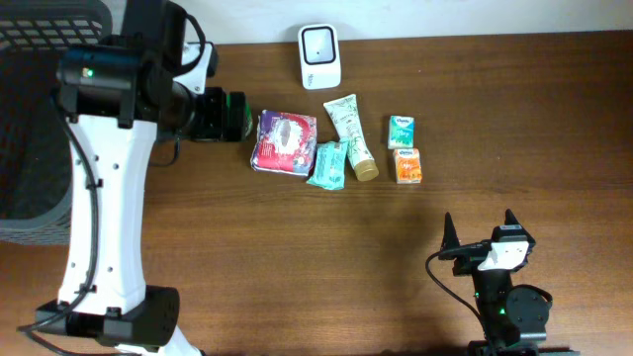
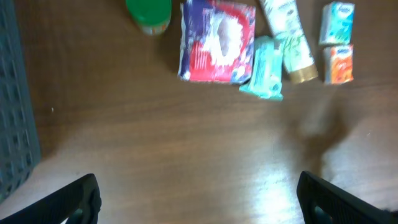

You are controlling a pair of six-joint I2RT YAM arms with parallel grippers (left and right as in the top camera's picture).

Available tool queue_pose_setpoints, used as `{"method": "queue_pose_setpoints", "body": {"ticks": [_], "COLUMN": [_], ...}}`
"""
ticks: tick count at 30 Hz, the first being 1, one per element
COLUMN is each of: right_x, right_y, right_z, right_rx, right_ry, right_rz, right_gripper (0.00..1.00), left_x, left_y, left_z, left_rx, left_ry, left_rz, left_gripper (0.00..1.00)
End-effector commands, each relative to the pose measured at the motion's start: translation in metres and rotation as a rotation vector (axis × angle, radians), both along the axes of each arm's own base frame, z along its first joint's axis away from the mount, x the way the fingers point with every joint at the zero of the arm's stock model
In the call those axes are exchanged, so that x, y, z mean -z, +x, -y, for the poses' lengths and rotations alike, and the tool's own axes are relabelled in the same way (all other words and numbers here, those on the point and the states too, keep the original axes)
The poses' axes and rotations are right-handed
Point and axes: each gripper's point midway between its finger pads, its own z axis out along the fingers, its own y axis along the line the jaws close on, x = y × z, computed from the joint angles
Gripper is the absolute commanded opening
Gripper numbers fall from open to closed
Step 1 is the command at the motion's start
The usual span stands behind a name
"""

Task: Scan the item barcode
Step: 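Grasp the green-lidded jar in the basket and set it left of the tissue pack, then reach the right gripper forward and grasp the orange Kleenex pack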

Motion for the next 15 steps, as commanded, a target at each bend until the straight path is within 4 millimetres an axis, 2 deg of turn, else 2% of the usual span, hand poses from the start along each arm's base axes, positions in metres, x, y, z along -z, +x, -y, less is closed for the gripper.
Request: {"method": "queue_pose_setpoints", "body": {"ticks": [1, 9, 10, 11, 12, 13, 14, 15], "right_x": [0.003, 0.002, 0.001, -0.002, -0.007, -0.017, -0.029, -0.05], "right_y": [0.0, 0.0, 0.0, -0.003, -0.022, -0.039, -0.045, -0.048], "right_z": [-0.002, -0.002, -0.011, -0.033, -0.084, -0.109, -0.116, -0.117], "right_rx": [-0.006, -0.007, -0.06, -0.182, -0.488, -0.659, -0.718, -0.741], "right_ry": [0.011, 0.011, 0.021, 0.1, 0.316, 0.451, 0.535, 0.597], "right_rz": [-0.005, -0.002, 0.001, 0.006, -0.044, -0.08, -0.08, -0.026], "right_gripper": [0.98, 0.99, 0.99, 0.99, 0.98, 0.99, 0.99, 0.99], "left_x": [0.008, 0.009, 0.009, 0.009, 0.009, 0.009, 0.009, 0.009], "left_y": [-0.01, -0.01, -0.01, -0.01, -0.01, -0.01, -0.01, -0.01], "left_z": [-0.005, -0.005, -0.005, -0.005, -0.005, -0.005, -0.005, -0.005], "left_rx": [0.008, 0.008, 0.008, 0.008, 0.008, 0.008, 0.008, 0.008], "left_ry": [0.022, 0.022, 0.022, 0.022, 0.022, 0.022, 0.022, 0.022], "left_rz": [-0.03, -0.032, -0.032, -0.032, -0.032, -0.032, -0.032, -0.032], "left_gripper": [0.99, 0.99, 0.99, 0.99, 0.99, 0.99, 0.99, 0.99]}}
